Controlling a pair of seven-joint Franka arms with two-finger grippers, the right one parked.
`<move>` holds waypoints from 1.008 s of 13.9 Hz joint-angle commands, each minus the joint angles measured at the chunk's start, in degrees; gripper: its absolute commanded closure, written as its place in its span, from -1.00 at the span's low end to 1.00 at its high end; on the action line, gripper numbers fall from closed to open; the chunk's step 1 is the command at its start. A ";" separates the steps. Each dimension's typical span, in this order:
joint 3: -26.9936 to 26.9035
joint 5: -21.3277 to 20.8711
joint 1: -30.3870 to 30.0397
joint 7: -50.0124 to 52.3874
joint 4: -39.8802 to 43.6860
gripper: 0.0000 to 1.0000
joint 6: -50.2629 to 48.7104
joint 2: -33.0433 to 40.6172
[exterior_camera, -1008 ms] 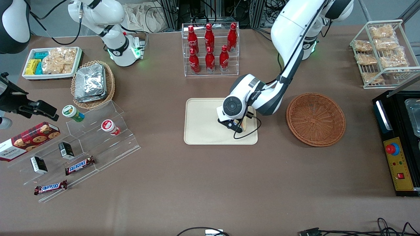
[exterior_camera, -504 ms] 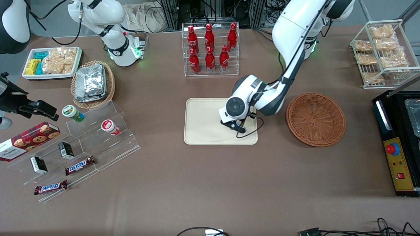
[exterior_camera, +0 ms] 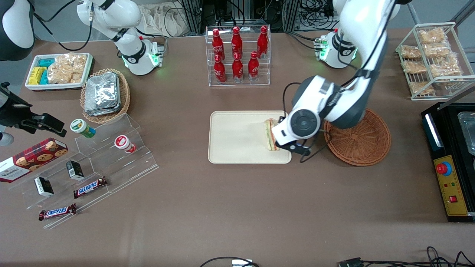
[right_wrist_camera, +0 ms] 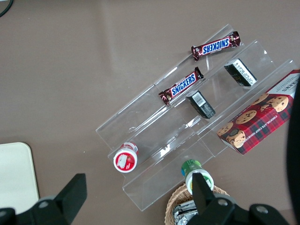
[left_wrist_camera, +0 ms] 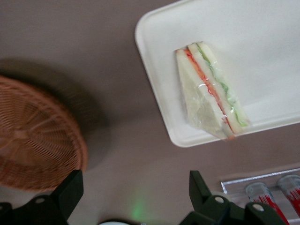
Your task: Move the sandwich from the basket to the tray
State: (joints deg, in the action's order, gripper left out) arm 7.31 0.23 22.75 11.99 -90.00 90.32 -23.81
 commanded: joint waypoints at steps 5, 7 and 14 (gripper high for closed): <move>0.34 -1.10 -8.24 -0.65 11.34 -1.00 -11.39 8.85; 0.25 -3.82 -8.69 -1.27 11.25 -1.00 -13.66 12.54; -1.24 -3.83 -11.06 -1.27 4.58 -1.00 -15.61 24.68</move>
State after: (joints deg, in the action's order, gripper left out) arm 6.52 -3.68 12.12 11.39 -80.65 74.16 -3.32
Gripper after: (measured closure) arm 0.000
